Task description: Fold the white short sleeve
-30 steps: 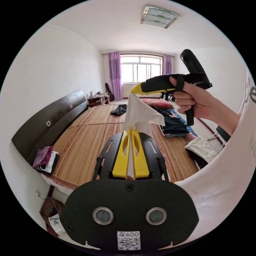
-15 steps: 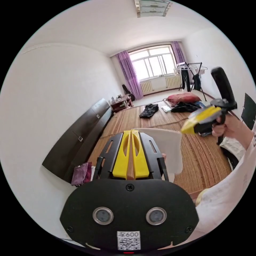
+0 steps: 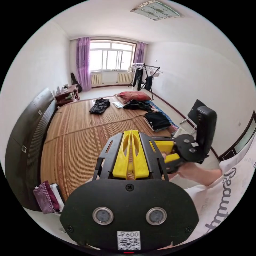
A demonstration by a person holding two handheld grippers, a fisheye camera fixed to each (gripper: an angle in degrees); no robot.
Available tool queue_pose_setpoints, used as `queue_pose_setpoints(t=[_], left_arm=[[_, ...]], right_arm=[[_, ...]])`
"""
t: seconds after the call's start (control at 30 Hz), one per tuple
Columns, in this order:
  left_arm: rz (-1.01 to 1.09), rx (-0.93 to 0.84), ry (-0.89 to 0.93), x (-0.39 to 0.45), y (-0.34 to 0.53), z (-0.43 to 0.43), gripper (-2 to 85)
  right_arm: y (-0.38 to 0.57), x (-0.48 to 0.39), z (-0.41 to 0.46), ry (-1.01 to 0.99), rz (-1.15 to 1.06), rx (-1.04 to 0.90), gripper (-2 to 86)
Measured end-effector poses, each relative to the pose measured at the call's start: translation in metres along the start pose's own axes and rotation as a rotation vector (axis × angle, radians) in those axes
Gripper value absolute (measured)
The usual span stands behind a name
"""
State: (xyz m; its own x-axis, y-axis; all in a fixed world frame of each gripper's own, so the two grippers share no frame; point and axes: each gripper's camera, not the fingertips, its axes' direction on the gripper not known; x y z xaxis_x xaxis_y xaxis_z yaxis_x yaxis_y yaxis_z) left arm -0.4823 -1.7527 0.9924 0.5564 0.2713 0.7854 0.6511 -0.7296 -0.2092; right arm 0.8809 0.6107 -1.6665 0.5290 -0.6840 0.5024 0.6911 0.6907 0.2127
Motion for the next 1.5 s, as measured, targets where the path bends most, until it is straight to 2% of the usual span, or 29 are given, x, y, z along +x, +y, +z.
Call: queue_pose_setpoints(t=[0.07,0.13,0.23,0.3,0.4,0.5,0.63,0.73,0.83,0.9,0.97,1.03,1.1,1.23,1.3,1.37,1.5], left_arm=[[0.009,-0.001,-0.1,0.009,0.007,-0.015,0.5],[0.037,0.003,-0.135,0.005,0.001,-0.02,0.6],[-0.042,-0.024,0.011,-0.012,-0.032,-0.024,0.9],[-0.053,0.015,0.09,-0.003,-0.045,-0.034,1.1],[0.003,0.061,0.162,0.036,-0.052,-0.036,2.1],[0.021,0.102,0.225,0.067,-0.037,-0.022,5.3],[0.032,-0.028,0.243,0.106,0.014,0.029,12.7],[0.049,-0.106,0.332,0.136,0.044,0.061,17.8],[0.01,0.005,0.533,0.155,0.047,0.06,19.1],[0.032,0.065,0.58,0.177,0.039,0.053,17.9],[0.127,0.094,0.544,0.213,0.023,0.042,9.3],[0.15,0.104,0.496,0.224,0.012,0.038,4.2],[0.128,0.084,0.498,0.219,-0.001,0.032,3.2],[0.063,-0.024,0.384,0.172,-0.025,-0.002,2.9],[0.109,-0.096,0.314,0.157,-0.042,-0.026,2.9],[0.245,-0.143,0.189,0.147,-0.072,-0.062,2.6],[0.268,-0.052,0.034,0.11,-0.137,-0.124,1.9]], right_arm=[[-0.001,0.004,0.018,0.083,-0.036,-0.026,0.7],[-0.004,0.024,0.022,0.05,-0.035,-0.048,-0.3],[-0.004,0.068,-0.005,0.002,0.037,-0.008,-0.7],[0.005,0.081,-0.042,0.052,0.018,0.04,-0.8],[0.027,0.101,-0.105,0.135,-0.026,0.056,-0.8],[0.057,0.135,-0.17,0.06,-0.021,0.09,-0.8],[0.103,0.169,-0.252,-0.005,-0.108,0.123,-0.8],[0.127,0.193,-0.293,-0.118,-0.183,0.095,-0.8],[0.141,0.222,-0.325,-0.163,-0.139,0.095,-0.8],[0.142,0.234,-0.338,-0.167,-0.124,0.087,-0.8],[0.137,0.245,-0.347,-0.19,-0.14,0.076,-0.8],[0.13,0.253,-0.345,-0.193,-0.151,0.075,-0.8],[0.123,0.266,-0.341,-0.196,-0.13,0.101,-0.8],[0.096,0.293,-0.311,-0.229,-0.072,0.118,-0.9],[0.08,0.288,-0.297,-0.213,-0.119,0.129,-0.9],[0.054,0.279,-0.288,-0.173,-0.149,0.181,-0.9],[-0.004,0.279,-0.287,-0.132,-0.177,0.239,-0.8]])
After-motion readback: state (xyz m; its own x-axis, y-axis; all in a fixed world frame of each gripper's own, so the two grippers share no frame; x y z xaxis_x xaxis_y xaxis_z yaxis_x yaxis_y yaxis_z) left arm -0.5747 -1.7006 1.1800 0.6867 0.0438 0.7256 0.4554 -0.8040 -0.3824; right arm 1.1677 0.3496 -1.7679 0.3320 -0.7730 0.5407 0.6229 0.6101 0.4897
